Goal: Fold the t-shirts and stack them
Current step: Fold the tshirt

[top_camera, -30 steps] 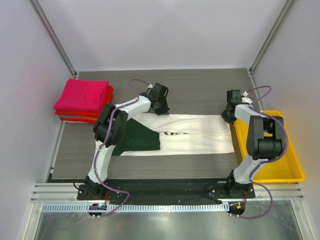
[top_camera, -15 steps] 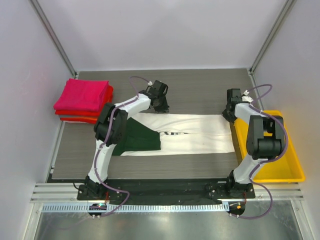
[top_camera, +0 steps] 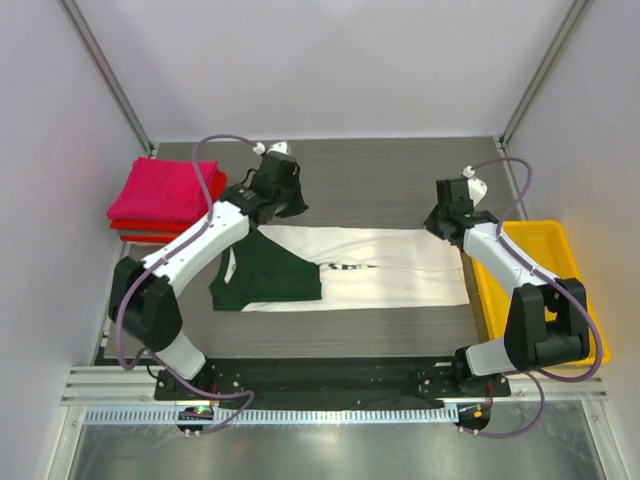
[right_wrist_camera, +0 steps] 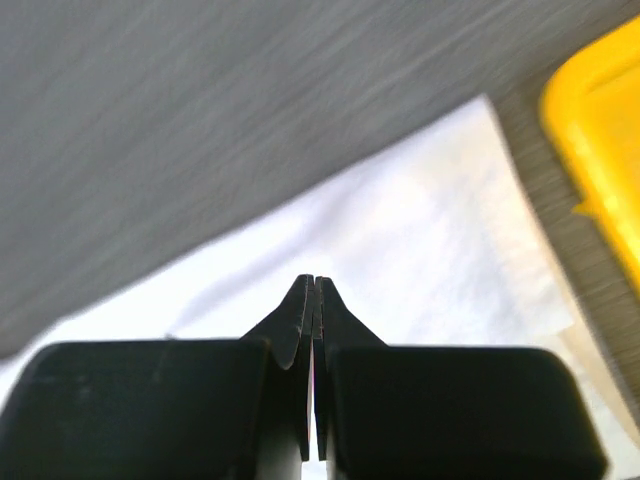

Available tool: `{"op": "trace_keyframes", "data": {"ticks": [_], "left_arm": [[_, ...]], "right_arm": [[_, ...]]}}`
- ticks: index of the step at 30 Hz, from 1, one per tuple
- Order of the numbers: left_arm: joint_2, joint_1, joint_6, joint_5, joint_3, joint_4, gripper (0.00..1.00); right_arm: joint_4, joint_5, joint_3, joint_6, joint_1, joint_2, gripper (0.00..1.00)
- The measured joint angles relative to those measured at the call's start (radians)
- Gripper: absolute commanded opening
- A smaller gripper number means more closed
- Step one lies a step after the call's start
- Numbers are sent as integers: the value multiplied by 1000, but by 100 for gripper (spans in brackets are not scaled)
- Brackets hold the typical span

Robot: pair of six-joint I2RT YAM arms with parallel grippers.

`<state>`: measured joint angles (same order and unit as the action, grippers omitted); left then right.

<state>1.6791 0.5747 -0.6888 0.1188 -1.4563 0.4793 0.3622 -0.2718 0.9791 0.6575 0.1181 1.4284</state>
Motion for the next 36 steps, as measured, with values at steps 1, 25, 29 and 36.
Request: {"op": "trace_keyframes", "data": {"ticks": [1,25,29,36], "left_arm": [[-45,0,1,16,43,2,0],[-267,-145,-66,192,481,150,0],[-181,-164,-76,185,479,138,0],[-2,-195,-91,186,422,133,0]], "right_arm": [[6,3,-18,-5,24,-9,1],[164,43,-263,-11,140,-154,1],[175,60,-293,-4,140,-154,1],[177,81,-308,-4,142,-154,1]]}}
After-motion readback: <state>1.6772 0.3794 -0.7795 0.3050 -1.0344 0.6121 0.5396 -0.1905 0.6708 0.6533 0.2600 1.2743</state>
